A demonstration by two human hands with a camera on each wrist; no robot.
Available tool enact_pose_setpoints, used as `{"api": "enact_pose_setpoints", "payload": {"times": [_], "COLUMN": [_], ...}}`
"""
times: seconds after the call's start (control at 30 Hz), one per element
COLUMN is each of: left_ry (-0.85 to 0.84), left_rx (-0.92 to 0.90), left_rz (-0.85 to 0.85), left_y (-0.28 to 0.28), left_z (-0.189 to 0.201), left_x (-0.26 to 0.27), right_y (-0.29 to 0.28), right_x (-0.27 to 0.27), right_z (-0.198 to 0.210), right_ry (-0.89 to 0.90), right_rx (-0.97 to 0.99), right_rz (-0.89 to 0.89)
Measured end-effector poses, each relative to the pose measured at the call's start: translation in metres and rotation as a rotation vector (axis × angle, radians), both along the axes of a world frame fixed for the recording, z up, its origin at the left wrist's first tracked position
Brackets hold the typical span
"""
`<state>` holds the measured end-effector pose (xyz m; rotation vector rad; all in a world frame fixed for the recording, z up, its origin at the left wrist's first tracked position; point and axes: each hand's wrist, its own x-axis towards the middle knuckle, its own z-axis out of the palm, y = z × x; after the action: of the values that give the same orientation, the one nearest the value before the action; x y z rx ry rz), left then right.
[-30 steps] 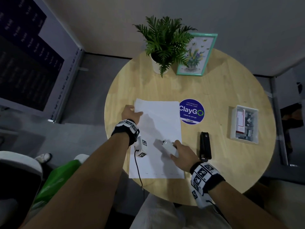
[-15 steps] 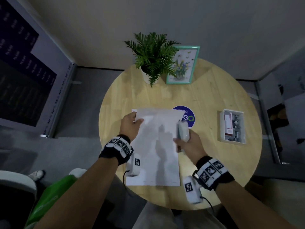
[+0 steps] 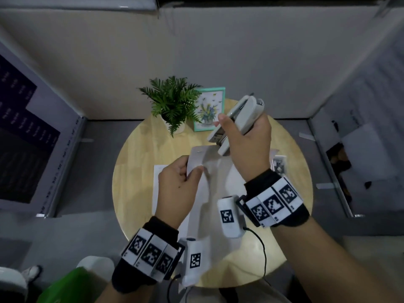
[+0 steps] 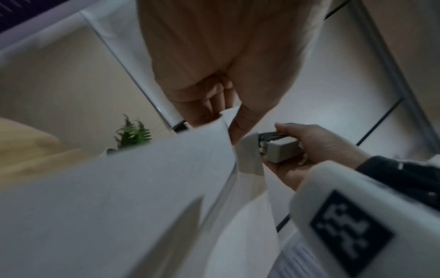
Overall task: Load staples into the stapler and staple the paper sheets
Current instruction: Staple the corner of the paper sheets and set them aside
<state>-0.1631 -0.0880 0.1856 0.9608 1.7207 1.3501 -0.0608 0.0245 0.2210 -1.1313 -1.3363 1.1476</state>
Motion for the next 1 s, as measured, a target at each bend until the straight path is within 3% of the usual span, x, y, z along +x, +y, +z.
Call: {"api": "enact_pose_setpoints", "payload": {"times": [0.47, 0.77, 1.0], "left_ry": [0.173, 0.128, 0.402], "left_rx": [0.092, 0.104, 0.193], "left_rz": [0.009, -0.034, 0.017], "left_y": [-0.004, -0.004, 0.006], "left_z": [0.041, 0.049, 0.048], "left_x": [0.044, 0.054, 0.056], "right_y": [-0.006, 0.001, -0.003], "right_x": [0.030, 0.028, 0.029], "right_z": [0.026, 0.031, 0.035], "right_ry": [0.032, 0.122, 0.138], "right_rx": [0.139, 0.146, 0.119], "right_rz": [-0.013, -0.045, 0.064]}}
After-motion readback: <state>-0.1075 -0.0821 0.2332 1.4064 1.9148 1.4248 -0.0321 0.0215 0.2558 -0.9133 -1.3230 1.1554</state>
